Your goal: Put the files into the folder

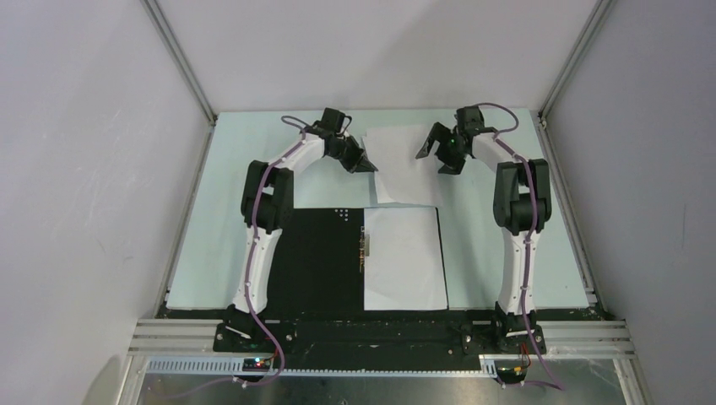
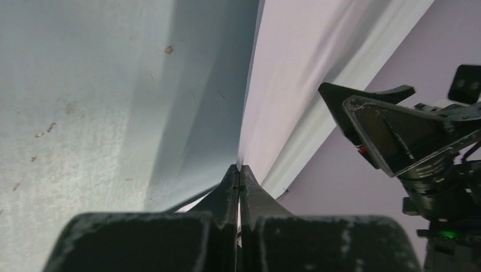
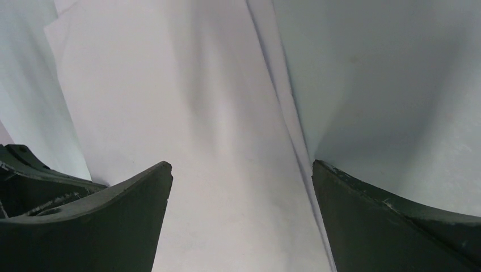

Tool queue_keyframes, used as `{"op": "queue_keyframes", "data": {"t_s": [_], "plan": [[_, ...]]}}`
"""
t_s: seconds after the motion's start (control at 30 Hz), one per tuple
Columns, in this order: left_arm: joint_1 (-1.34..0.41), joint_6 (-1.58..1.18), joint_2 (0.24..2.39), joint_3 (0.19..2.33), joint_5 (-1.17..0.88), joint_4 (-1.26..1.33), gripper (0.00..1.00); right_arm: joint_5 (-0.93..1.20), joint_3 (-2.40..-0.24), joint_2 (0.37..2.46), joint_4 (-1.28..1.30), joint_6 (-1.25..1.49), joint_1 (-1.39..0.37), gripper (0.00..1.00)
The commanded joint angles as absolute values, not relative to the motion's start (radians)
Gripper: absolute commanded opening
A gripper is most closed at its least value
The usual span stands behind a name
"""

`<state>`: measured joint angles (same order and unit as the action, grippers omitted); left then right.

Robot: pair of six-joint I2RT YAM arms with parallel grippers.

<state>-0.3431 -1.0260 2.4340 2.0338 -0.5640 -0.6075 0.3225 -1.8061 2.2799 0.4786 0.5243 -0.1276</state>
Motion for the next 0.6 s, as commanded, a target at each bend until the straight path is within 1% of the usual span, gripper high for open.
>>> {"op": "queue_keyframes", "data": {"t_s": [0.0, 0.13, 0.27, 0.57], "plan": [[-0.332, -1.098, 2.426, 2.016, -0.654, -0.571, 0.00, 0.323, -1.645, 2.184, 0.466, 0.552, -0.061, 0.99], [-0.330, -1.151, 2.411, 1.982, -0.702, -0.527, 0.00, 0.348, -1.531, 2.123, 0.428, 0.569, -0.046, 0.99], [-0.330, -1.187, 2.391, 1.928, -0.733, -0.486, 0.00, 0.426, -1.430, 2.091, 0.357, 0.603, -0.021, 0.99], [-0.328, -1.224, 2.353, 1.829, -0.783, -0.418, 0.00, 0.503, -1.404, 2.089, 0.364, 0.640, -0.022, 0.99]]}}
